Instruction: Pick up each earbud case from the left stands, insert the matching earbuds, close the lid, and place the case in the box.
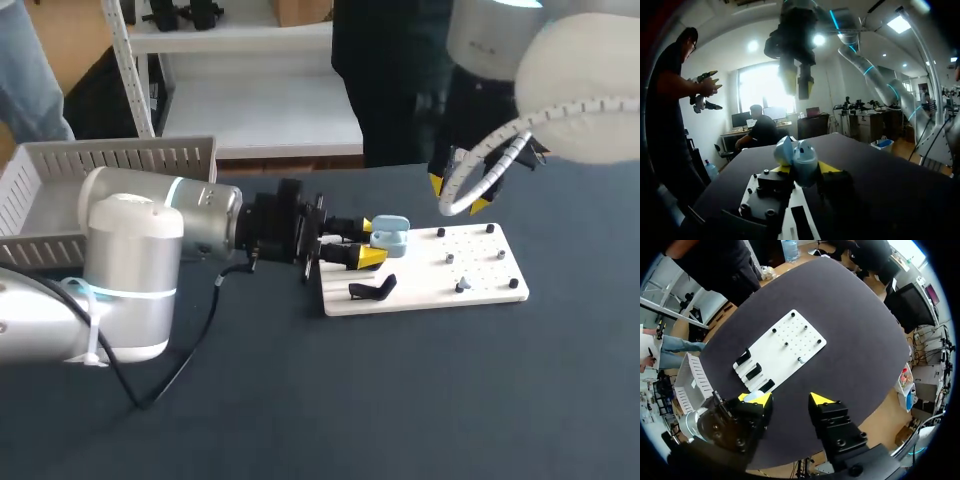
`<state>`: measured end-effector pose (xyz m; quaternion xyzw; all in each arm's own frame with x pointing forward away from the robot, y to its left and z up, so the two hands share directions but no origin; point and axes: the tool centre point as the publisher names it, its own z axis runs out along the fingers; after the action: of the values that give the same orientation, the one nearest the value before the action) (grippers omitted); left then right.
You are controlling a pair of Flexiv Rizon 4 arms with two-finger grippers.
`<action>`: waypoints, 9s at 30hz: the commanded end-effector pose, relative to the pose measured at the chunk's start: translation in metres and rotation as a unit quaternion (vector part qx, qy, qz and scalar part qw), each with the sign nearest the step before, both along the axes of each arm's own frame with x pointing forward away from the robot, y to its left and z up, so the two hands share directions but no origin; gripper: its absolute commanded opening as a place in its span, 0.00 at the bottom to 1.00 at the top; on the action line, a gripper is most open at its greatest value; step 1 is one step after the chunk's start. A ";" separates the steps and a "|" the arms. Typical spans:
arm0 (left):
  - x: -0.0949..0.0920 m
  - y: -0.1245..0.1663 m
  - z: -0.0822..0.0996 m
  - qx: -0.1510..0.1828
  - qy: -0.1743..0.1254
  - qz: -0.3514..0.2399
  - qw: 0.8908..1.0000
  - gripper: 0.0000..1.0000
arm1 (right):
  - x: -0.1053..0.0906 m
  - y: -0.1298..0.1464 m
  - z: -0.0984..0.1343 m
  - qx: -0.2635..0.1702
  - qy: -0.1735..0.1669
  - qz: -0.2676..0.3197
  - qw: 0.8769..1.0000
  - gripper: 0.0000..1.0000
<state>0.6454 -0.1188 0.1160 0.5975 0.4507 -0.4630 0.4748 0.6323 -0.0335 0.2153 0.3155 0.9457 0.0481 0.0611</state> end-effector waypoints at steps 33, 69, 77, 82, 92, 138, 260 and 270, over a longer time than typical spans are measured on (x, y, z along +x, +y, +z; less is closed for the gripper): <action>-0.025 0.048 0.007 -0.016 -0.035 0.046 0.998 0.00 | -0.004 -0.005 -0.025 -0.007 -0.009 0.024 1.000 0.45; -0.020 0.050 0.005 -0.012 -0.018 0.049 0.999 0.00 | 0.006 -0.029 -0.134 -0.024 -0.066 0.077 0.995 0.50; -0.020 0.050 0.005 -0.012 -0.018 0.049 0.999 0.00 | 0.008 -0.030 -0.146 -0.012 -0.087 0.078 0.993 0.61; -0.020 0.050 0.005 -0.012 -0.018 0.049 0.999 0.00 | 0.008 -0.031 -0.152 -0.015 -0.097 0.074 0.992 0.62; -0.020 0.050 0.005 -0.012 -0.018 0.049 0.999 0.00 | 0.014 -0.031 -0.163 -0.007 -0.099 0.075 0.992 0.64; -0.020 0.050 0.005 -0.012 -0.018 0.049 0.999 0.00 | 0.035 -0.037 -0.186 0.015 -0.081 0.072 0.994 0.31; -0.020 0.050 0.005 -0.012 -0.018 0.049 0.999 0.00 | -0.044 0.098 0.007 -0.069 -0.067 0.456 0.885 0.00; -0.020 0.050 0.005 -0.012 -0.018 0.049 0.999 0.00 | -0.043 0.110 0.001 -0.045 -0.080 0.461 0.883 0.00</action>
<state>0.6254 -0.0682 0.1219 0.5774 0.4658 -0.4341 0.5111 0.5886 0.0757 0.2212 -0.1636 0.9782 0.0518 0.1168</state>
